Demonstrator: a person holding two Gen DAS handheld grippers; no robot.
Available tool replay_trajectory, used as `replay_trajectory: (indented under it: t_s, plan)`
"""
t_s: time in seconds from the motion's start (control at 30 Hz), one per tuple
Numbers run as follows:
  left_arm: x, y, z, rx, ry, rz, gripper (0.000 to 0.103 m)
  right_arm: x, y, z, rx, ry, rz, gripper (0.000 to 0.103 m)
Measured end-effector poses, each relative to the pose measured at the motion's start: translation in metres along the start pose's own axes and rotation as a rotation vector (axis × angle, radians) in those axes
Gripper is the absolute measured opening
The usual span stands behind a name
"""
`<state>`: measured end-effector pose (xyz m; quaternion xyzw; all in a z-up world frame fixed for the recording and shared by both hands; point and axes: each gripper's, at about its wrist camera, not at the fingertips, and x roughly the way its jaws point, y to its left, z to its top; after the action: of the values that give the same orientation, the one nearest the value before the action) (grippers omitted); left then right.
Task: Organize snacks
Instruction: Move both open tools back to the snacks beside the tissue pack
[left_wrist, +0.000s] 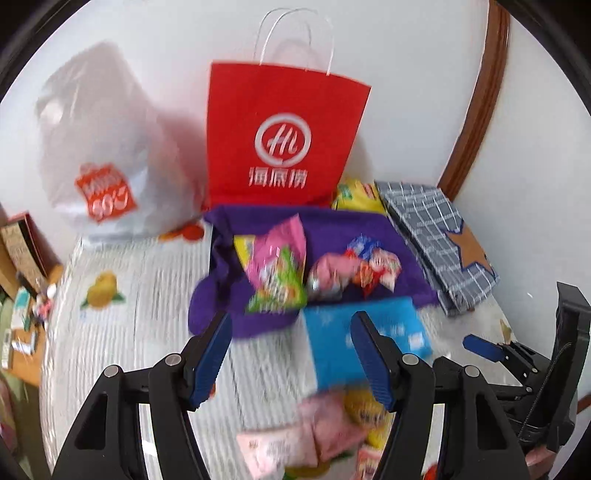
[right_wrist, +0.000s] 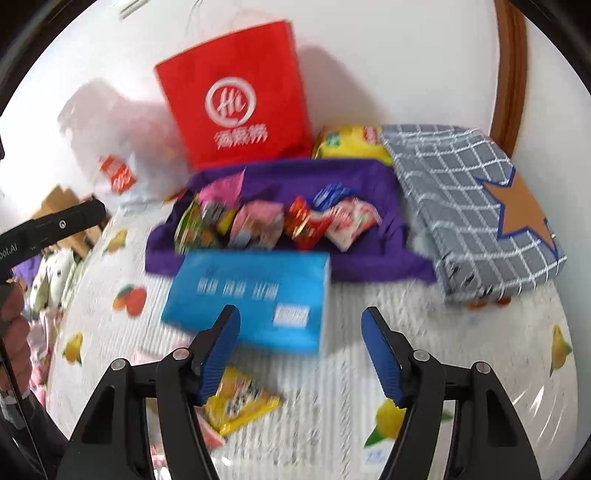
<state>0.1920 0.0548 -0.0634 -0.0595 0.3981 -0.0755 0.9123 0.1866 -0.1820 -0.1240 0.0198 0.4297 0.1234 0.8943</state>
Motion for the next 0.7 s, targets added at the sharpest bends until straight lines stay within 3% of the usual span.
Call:
replay_trajectory:
  t_s: [0.37, 0.7]
  plan:
    - [-0.012, 0.035, -0.059, -0.061, 0.048, 0.063, 0.064, 0.007, 0.037, -0.046, -0.081, 0.018, 0.065, 0.066]
    - [-0.007, 0.057, -0.086, -0.114, 0.074, 0.058, 0.065, 0.034, 0.053, -0.054, -0.124, 0.060, 0.059, 0.060]
